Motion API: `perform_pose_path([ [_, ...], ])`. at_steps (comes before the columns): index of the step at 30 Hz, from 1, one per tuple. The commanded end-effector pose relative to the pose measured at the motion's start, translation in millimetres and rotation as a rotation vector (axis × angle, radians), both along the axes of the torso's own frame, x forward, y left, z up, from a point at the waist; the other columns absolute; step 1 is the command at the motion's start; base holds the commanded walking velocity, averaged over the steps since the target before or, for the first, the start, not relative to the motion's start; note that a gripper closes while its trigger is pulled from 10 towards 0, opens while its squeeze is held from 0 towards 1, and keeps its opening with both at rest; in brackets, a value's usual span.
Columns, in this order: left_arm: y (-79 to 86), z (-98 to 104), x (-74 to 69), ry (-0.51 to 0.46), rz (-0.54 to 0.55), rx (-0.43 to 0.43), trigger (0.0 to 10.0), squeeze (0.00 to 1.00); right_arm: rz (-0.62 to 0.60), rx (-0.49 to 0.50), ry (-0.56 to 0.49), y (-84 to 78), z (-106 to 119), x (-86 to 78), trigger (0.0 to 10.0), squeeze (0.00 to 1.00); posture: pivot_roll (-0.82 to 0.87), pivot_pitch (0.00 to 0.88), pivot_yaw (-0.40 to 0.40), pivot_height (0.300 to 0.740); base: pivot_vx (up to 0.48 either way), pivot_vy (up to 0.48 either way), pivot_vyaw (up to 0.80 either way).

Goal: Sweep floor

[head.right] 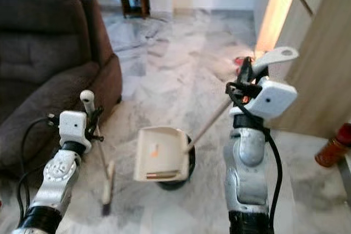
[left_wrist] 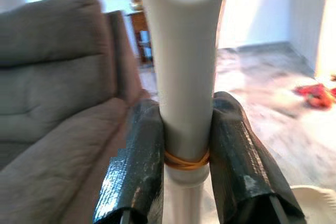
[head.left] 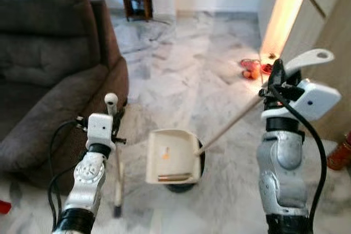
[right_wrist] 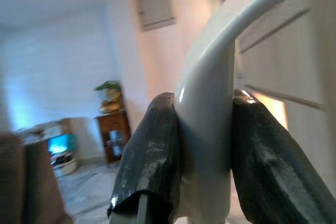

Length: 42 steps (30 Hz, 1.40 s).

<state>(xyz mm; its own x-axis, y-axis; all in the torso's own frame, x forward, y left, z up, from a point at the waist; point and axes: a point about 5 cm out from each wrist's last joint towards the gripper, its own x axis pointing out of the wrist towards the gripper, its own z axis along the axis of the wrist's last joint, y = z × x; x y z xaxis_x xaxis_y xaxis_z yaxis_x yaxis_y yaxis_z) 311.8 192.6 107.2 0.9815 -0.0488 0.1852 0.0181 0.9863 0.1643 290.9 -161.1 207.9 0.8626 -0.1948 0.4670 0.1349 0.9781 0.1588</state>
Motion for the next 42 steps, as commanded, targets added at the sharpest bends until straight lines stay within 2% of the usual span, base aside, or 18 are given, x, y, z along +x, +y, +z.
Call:
perform_pose_path([
  [1,5.9,10.4,1.8,-0.048,0.01,0.024,10.0,0.0,0.034,0.037,-0.081,6.9,15.3,-2.6,10.0,0.0,0.04,0.0,0.043,0.74,0.33,0.0,0.0],
  [21,5.3,13.0,3.8,-0.058,0.008,0.023,10.0,0.0,0.06,0.038,-0.171,10.5,38.2,-5.4,10.0,0.0,0.04,0.0,0.044,0.74,0.328,0.0,0.0],
  [39,3.2,12.2,3.2,-0.062,-0.003,0.019,10.0,0.0,0.093,0.016,-0.163,17.3,35.1,-6.5,10.0,0.0,0.04,0.0,0.044,0.74,0.0,0.0,0.0],
  [42,3.0,11.3,2.4,-0.06,-0.005,0.019,10.0,0.0,0.12,-0.067,-0.179,24.2,37.2,-8.1,10.0,0.0,0.04,0.0,0.044,0.74,0.0,0.0,0.0],
])
